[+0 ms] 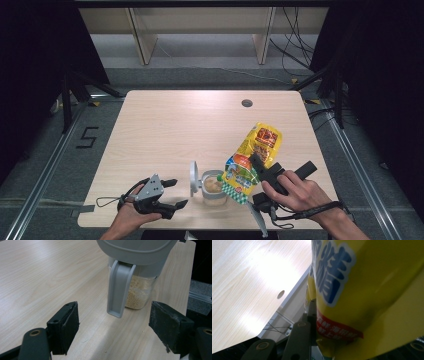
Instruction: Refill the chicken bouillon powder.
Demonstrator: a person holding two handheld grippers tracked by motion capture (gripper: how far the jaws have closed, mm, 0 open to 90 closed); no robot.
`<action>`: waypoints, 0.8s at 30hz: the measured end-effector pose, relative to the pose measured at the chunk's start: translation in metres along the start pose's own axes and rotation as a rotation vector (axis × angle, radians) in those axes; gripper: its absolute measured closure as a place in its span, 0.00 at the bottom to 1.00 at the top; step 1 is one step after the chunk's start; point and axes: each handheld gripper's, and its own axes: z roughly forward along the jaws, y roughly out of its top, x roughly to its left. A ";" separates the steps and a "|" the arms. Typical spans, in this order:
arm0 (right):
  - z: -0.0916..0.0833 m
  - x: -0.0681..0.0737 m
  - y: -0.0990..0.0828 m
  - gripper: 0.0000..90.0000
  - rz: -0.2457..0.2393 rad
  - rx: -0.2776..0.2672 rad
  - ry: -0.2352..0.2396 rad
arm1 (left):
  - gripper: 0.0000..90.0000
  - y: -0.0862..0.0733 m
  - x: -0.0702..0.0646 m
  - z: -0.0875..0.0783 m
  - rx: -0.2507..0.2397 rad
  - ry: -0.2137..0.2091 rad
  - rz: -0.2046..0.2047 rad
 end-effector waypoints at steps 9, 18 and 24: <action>-0.001 0.001 0.000 0.82 0.003 -0.003 -0.012 | 0.26 0.000 0.000 0.000 -0.004 0.000 -0.002; -0.002 0.000 -0.001 0.83 0.002 0.008 -0.017 | 0.26 0.000 0.000 0.000 0.001 0.003 0.010; -0.001 0.001 -0.001 0.83 -0.003 0.004 -0.009 | 0.26 0.000 0.000 0.000 -0.004 0.004 0.003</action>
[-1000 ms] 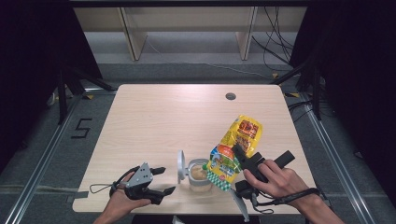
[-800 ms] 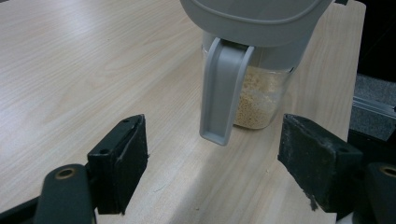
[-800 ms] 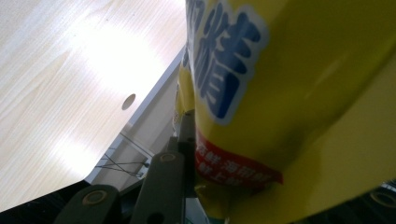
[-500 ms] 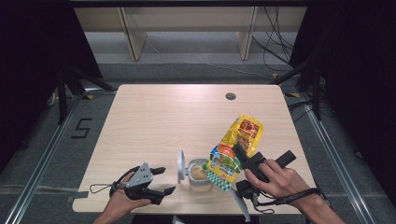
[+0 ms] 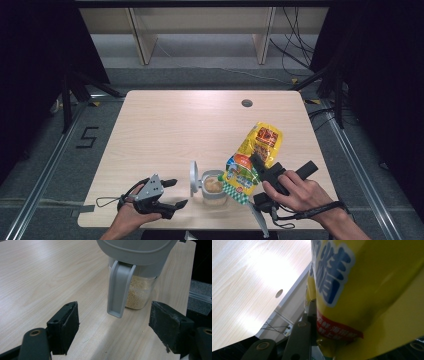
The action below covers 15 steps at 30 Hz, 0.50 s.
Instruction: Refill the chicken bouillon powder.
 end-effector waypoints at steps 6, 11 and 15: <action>0.000 0.000 0.000 0.83 -0.004 -0.001 -0.002 | 0.26 0.000 0.000 0.000 0.000 0.001 0.002; 0.000 0.000 0.000 0.83 -0.003 0.003 -0.011 | 0.26 0.000 0.000 0.000 -0.001 0.000 -0.001; 0.000 0.001 0.000 0.84 -0.003 0.002 -0.009 | 0.26 0.000 0.000 0.000 0.000 0.000 -0.001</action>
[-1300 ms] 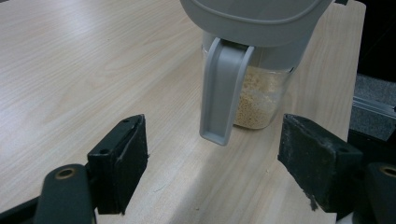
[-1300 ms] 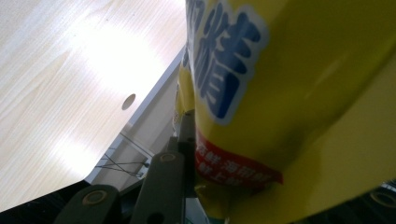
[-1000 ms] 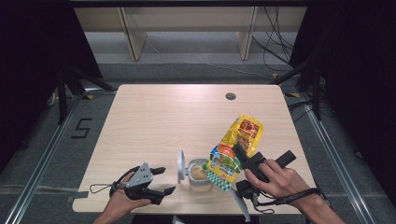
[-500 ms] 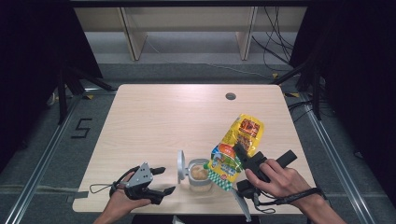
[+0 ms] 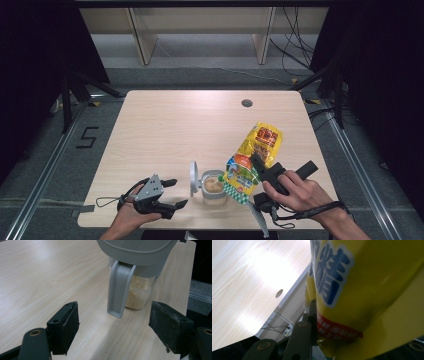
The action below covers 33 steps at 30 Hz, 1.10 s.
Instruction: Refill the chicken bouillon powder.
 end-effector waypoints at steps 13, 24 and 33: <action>0.008 0.012 -0.007 0.87 0.237 -0.022 0.040 | 0.26 0.000 0.000 0.000 0.001 -0.004 -0.004; 0.010 0.028 -0.016 0.88 0.441 -0.072 0.093 | 0.26 0.000 0.000 0.000 0.001 -0.003 0.000; 0.011 0.044 -0.016 0.88 0.572 -0.128 0.128 | 0.26 0.000 0.000 0.000 0.002 -0.001 -0.002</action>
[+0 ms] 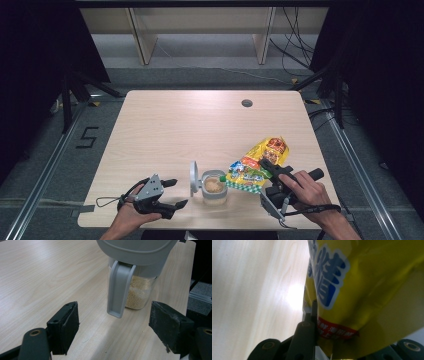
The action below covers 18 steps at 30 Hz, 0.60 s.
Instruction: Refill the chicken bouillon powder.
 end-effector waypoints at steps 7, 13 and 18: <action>0.002 0.012 -0.006 0.88 0.208 -0.030 0.017 | 0.26 0.000 0.000 0.000 0.003 -0.001 0.001; 0.002 0.020 -0.013 0.88 0.324 -0.083 0.029 | 0.26 0.000 0.000 -0.001 0.001 -0.002 0.003; 0.005 0.027 -0.020 0.89 0.410 -0.132 0.044 | 0.26 0.000 0.000 0.000 0.000 -0.002 -0.003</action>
